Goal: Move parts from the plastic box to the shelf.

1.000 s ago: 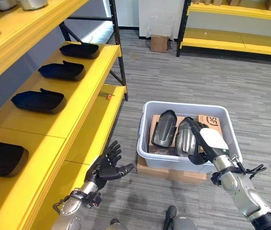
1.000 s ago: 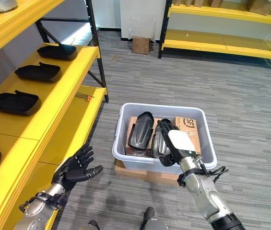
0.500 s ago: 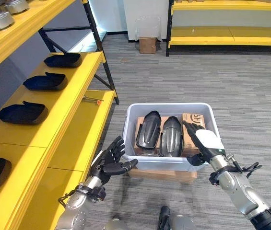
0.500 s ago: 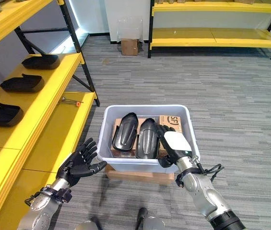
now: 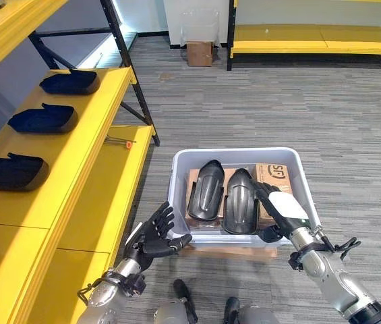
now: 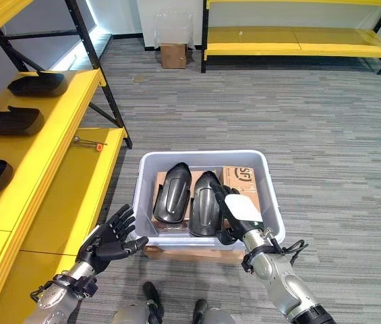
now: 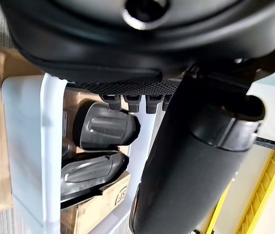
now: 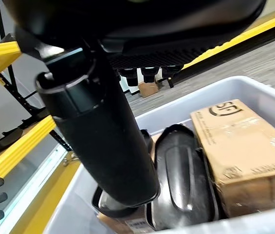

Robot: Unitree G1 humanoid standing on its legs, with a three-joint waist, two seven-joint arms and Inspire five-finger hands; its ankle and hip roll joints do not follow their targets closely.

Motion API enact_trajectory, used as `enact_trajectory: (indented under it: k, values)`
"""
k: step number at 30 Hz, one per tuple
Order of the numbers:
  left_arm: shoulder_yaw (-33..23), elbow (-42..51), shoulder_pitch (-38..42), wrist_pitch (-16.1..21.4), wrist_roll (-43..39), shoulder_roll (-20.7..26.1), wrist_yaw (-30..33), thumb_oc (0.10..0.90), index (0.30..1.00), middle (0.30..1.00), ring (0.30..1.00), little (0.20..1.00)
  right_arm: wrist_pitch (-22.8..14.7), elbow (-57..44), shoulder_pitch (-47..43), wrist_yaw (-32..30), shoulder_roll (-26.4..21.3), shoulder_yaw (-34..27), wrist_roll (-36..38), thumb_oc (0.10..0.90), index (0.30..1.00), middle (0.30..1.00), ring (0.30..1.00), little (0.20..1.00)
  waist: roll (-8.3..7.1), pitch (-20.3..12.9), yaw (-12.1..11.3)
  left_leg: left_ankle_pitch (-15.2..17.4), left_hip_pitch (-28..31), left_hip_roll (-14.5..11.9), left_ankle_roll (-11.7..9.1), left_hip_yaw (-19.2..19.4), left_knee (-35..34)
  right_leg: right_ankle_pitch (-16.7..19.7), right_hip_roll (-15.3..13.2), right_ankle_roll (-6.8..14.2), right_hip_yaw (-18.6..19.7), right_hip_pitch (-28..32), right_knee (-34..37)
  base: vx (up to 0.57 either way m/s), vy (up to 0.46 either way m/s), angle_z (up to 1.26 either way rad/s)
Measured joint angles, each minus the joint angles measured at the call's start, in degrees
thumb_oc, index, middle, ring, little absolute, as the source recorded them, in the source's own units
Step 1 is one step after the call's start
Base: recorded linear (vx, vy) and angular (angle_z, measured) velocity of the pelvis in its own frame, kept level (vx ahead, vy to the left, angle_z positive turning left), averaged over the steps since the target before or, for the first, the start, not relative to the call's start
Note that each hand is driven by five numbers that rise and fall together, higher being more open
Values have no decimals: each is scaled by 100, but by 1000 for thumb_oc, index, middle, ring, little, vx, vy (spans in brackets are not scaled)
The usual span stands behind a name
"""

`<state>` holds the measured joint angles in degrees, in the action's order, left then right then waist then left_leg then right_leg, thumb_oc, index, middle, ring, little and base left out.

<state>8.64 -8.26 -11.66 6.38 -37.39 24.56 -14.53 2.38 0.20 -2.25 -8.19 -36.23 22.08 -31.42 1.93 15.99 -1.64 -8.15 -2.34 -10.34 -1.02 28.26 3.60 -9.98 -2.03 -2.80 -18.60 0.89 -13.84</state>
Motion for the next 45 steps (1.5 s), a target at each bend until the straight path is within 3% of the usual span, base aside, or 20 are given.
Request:
enact_trajectory:
  k: [10,18,24,31,33,34,36,38,39,40,41,45]
  values:
    - [6,-16,-47,27,-24,136,0,900,1000,1000,1000,1000,-19,-4,-74,-125,-7,31,7,900,1000,1000,1000,1000,-166,120,-26,185,-5,16,-35,108,38,-64,1,89,62,-35,-19,104,21,-4]
    - [101,-59,192,119,-46,137,13,900,1000,1000,1000,1000,62,11,-401,-306,-15,83,117,900,1000,1000,1000,1000,-98,408,-24,191,-177,-68,-42,106,226,-61,8,76,24,-140,-101,48,-3,2]
    - [108,-61,201,119,-48,138,17,900,1000,1000,1000,1000,62,1,-446,-302,-81,83,118,900,1000,1000,1000,1000,-103,427,-24,262,-157,-58,5,137,253,-66,-9,83,42,-128,-115,125,39,-2]
    - [-12,-88,85,119,-67,150,-101,900,1000,1000,1000,1000,44,-22,-447,-169,-123,79,240,900,1000,1000,1000,1000,-199,487,-61,637,-174,-31,23,143,671,-307,-157,134,78,-160,-522,119,132,-1]
    - [-16,-187,127,119,-65,149,-187,900,1000,1000,1000,1000,48,-34,-489,-116,-123,68,292,900,1000,1000,1000,1000,-225,511,-99,903,-208,-35,56,140,910,-346,-276,258,-45,-296,-960,51,114,-11]
    - [9,-270,213,120,-60,141,-218,900,1000,1000,1000,1000,55,-34,-622,-81,-124,69,292,900,1000,1000,1000,1000,-207,561,-126,1138,-369,-33,185,86,1285,-327,-588,640,-220,-809,-2042,15,-9,-20]
    - [70,-278,270,114,-62,143,-217,900,1000,1000,1000,1000,66,-33,-629,-49,-68,87,290,900,1000,1000,1000,1000,-213,615,-117,1206,-322,-39,172,-25,1298,-234,-963,792,-517,-953,-2555,-39,-108,1]
    - [71,-207,311,137,-65,160,-227,900,1000,1000,1000,1000,42,-34,-641,-51,-73,89,289,900,1000,1000,1000,1000,-214,616,-172,1052,-338,-45,218,13,1245,-334,-981,713,-702,-847,-2284,-117,-147,8]
    - [62,-206,399,172,-66,162,-204,900,1000,1000,1000,1000,30,-30,-733,-52,-49,90,286,900,1000,1000,1000,1000,-215,617,-322,1028,-442,-40,246,48,1268,-453,-923,526,-914,-660,-1688,-379,-264,-9]
    - [87,-228,451,255,-67,145,-119,900,1000,1000,1000,1000,16,4,-1017,-54,6,155,285,900,1000,1000,1000,1000,-115,659,-331,922,-595,-67,265,50,1198,-349,-702,180,-878,-612,-1126,-468,-333,-14]
    - [281,-309,654,349,-71,155,1,900,1000,1000,1000,1000,38,18,-1362,-66,59,205,266,900,1000,1000,1000,1000,2,697,-247,727,-730,-35,246,64,783,-72,-548,176,-803,-816,-851,-378,-277,-13]
    - [478,-338,1035,389,-66,80,184,900,1000,1000,1000,1000,118,5,-1422,-106,63,217,216,900,1000,1000,1000,1000,-5,821,-145,496,-742,-19,211,46,467,18,-484,151,-838,-840,-756,-64,-193,13]
